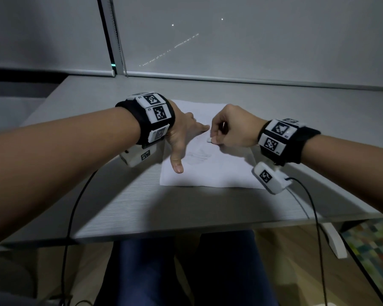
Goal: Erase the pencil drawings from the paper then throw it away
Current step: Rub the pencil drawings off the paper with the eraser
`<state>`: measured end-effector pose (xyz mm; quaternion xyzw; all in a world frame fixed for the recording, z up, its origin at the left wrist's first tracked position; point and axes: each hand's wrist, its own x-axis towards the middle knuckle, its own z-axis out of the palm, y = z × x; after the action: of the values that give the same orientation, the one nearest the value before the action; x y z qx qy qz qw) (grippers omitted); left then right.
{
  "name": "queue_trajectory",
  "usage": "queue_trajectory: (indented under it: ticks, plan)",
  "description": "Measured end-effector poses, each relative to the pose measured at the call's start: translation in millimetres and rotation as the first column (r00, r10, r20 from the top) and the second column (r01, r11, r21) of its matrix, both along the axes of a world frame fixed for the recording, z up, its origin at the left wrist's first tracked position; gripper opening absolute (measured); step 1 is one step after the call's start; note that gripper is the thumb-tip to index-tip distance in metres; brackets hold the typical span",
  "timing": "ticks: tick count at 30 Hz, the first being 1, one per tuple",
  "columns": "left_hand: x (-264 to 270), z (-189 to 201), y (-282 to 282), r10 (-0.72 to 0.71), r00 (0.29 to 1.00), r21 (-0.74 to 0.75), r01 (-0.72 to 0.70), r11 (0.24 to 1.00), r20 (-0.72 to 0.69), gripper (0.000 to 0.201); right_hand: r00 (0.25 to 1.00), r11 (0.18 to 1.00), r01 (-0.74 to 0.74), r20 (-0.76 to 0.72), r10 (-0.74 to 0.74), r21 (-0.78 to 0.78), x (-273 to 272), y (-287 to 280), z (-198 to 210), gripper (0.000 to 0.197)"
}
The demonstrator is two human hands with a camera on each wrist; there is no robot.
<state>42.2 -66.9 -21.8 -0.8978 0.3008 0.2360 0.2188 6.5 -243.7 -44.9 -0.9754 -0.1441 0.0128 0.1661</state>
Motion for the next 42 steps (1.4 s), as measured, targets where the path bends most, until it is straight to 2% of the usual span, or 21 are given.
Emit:
queue_trajectory:
  ticks: [3, 8, 11, 15, 21, 26, 30, 36, 39, 42]
  plan:
    - [-0.6, 0.8, 1.0, -0.005, 1.000, -0.005, 0.005, 1.000, -0.014, 0.183, 0.999, 0.999, -0.022, -0.036, 0.023, 0.025, -11.8, 1.8, -1.8, 0.008]
    - [1.1, -0.1, 1.2, -0.013, 1.000, -0.014, 0.013, 1.000, -0.006, 0.176, 0.978, 0.986, -0.160, -0.128, 0.164, 0.039, -32.6, 7.3, 1.6, 0.004]
    - [2.2, 0.6, 2.3, 0.010, 1.000, -0.017, -0.010, 1.000, -0.004, 0.163, 0.995, 0.996, -0.080, -0.060, 0.083, 0.046, -10.6, 5.4, 2.3, 0.004]
    - [1.9, 0.1, 2.9, -0.010, 1.000, -0.004, 0.010, 1.000, -0.007, 0.165, 0.999, 0.997, -0.012, -0.044, 0.015, 0.082, -2.1, 7.0, -2.9, 0.007]
    - [3.3, -3.2, 4.5, -0.006, 1.000, -0.060, 0.005, 0.998, -0.007, 0.151, 0.975, 0.979, -0.196, -0.094, 0.202, 0.061, -32.1, 22.9, -1.7, 0.004]
    - [4.6, -5.1, 5.4, 0.021, 1.000, -0.026, -0.021, 0.999, -0.008, 0.162, 0.996, 0.996, -0.089, -0.021, 0.090, 0.028, -4.3, 22.1, -0.8, 0.005]
    - [3.1, -3.2, 3.0, 0.032, 0.999, -0.037, -0.032, 0.999, 0.004, 0.148, 0.999, 1.000, -0.014, 0.040, 0.014, 0.012, 3.0, 22.5, -2.5, 0.009]
    - [1.1, 1.2, 8.9, 0.050, 0.999, -0.056, -0.051, 0.997, -0.016, 0.138, 0.982, 0.983, -0.175, -0.067, 0.179, 0.061, -27.9, 29.9, -0.4, 0.006]
    - [1.8, 0.2, 8.2, 0.049, 0.999, -0.064, -0.050, 0.997, -0.013, 0.145, 0.987, 0.988, -0.144, -0.058, 0.147, 0.052, -15.9, 28.6, 2.5, 0.004]
    - [3.7, -3.9, 7.0, 0.044, 0.999, -0.050, -0.044, 0.998, -0.015, 0.159, 0.999, 0.999, -0.038, 0.010, 0.038, 0.031, 3.6, 29.4, -0.5, 0.005]
